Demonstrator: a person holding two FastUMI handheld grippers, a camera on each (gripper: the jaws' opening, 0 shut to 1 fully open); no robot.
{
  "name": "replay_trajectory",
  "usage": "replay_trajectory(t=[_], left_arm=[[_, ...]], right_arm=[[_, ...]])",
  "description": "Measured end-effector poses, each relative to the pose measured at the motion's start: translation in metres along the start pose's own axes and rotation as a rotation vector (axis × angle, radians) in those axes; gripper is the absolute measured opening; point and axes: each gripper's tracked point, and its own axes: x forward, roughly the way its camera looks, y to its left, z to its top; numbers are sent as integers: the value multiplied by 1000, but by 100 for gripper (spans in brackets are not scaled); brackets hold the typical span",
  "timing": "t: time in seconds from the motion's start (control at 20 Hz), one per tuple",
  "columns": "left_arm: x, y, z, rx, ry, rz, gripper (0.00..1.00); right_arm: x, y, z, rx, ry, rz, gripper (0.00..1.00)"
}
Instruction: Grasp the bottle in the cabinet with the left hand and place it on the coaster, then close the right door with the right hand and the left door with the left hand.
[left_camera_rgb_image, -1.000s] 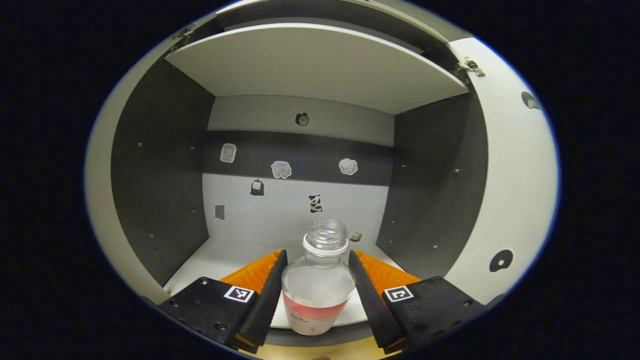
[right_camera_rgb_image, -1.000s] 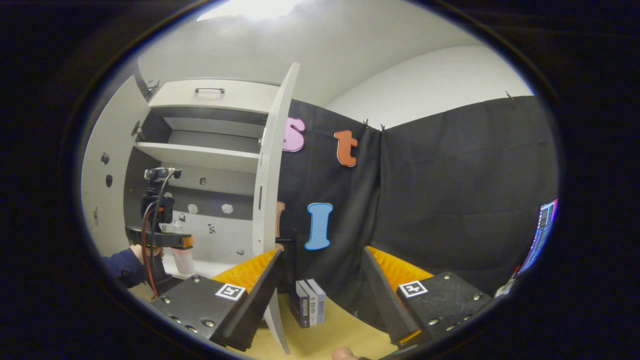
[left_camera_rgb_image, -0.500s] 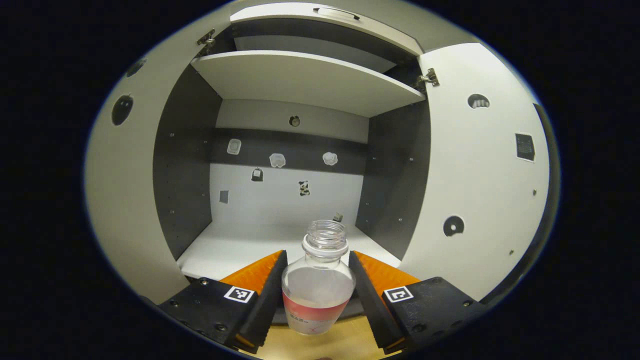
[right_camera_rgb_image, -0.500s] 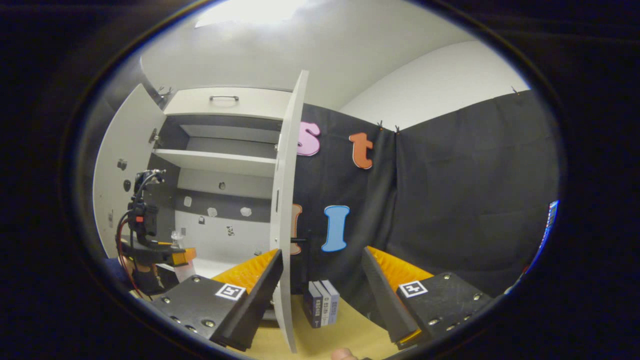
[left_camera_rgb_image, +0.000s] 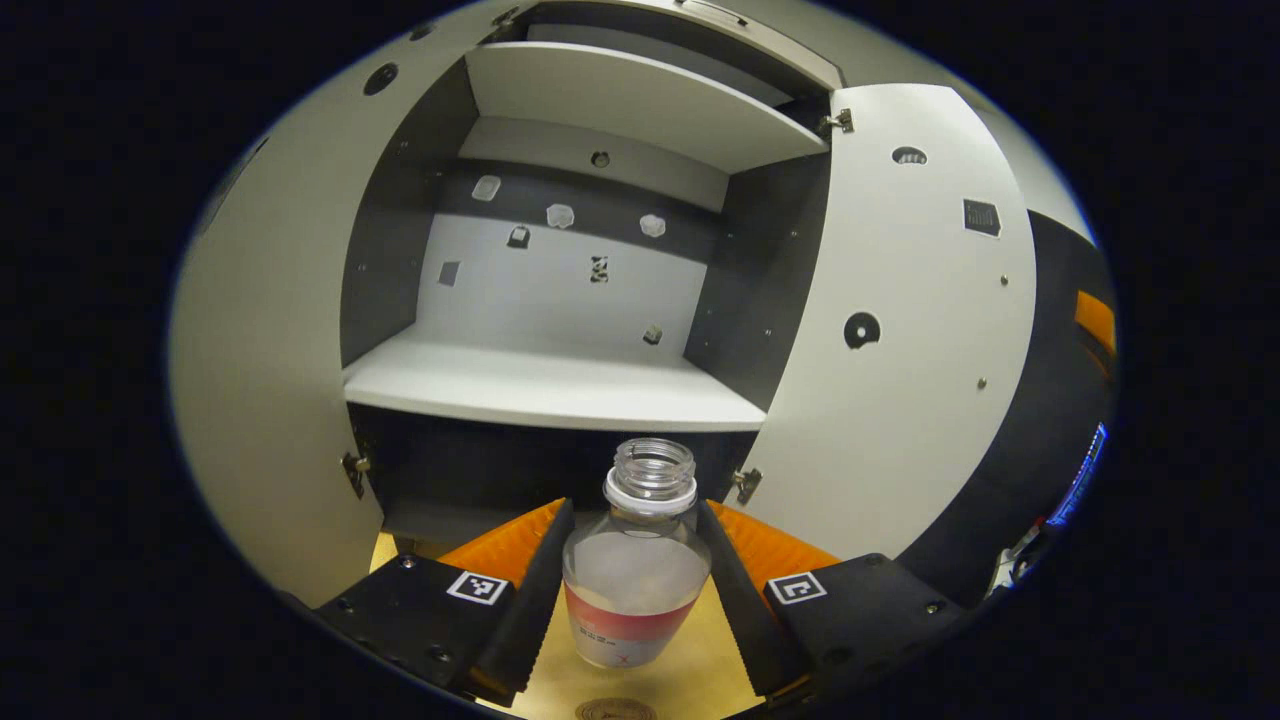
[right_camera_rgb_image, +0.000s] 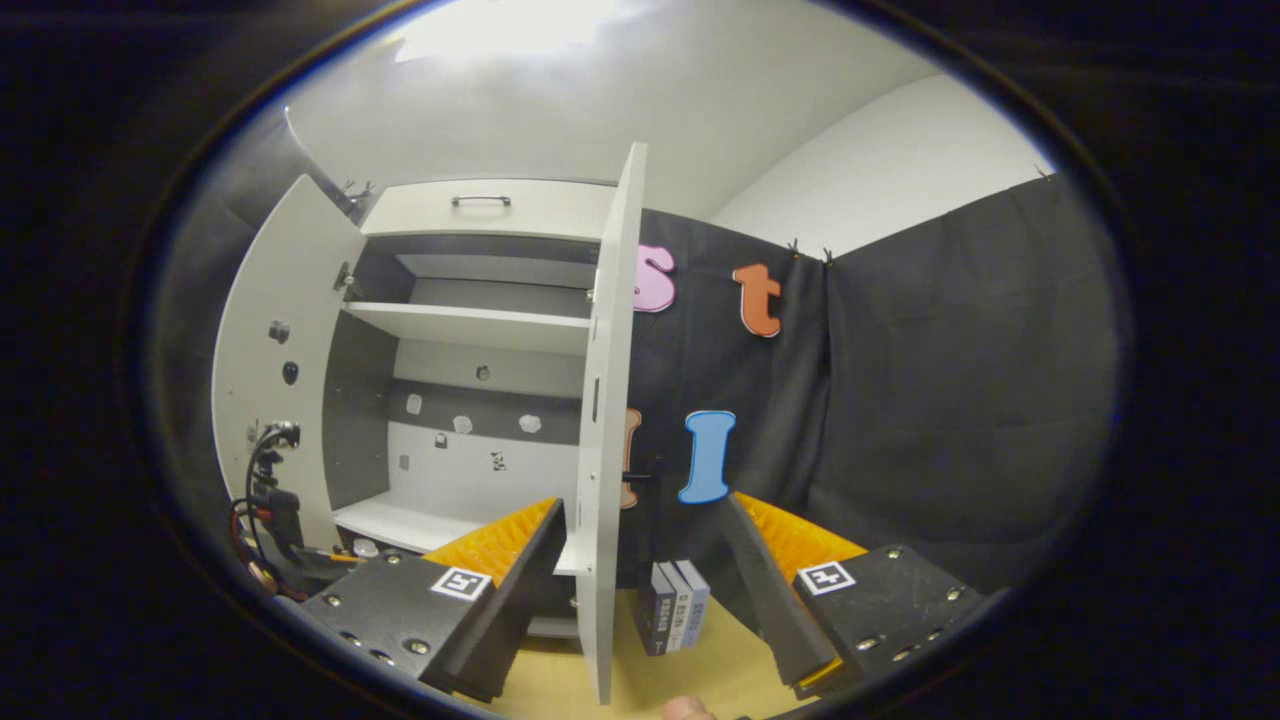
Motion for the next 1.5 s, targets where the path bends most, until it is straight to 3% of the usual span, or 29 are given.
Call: replay_trajectory(t=[0.7, 1.0, 1.1, 1.25, 1.3, 1.5], left_arm=[[-14, 25, -169, -150, 279, 79, 81], [-19, 27, -202, -165, 321, 106, 81], [-24, 27, -209, -150, 333, 118, 81], [-32, 26, -218, -114, 347, 135, 81], [-34, 25, -221, -105, 350, 134, 81], [-40, 19, -224, -66, 344, 136, 81]], right_arm=[[1, -3, 4, -24, -10, 21, 96], [0, -2, 5, -41, -6, 38, 95], [-1, 2, 6, -47, -8, 48, 99], [-1, 4, 4, -53, -5, 64, 99], [-1, 5, 4, -53, -3, 70, 93], [-2, 7, 2, -59, -3, 78, 96]])
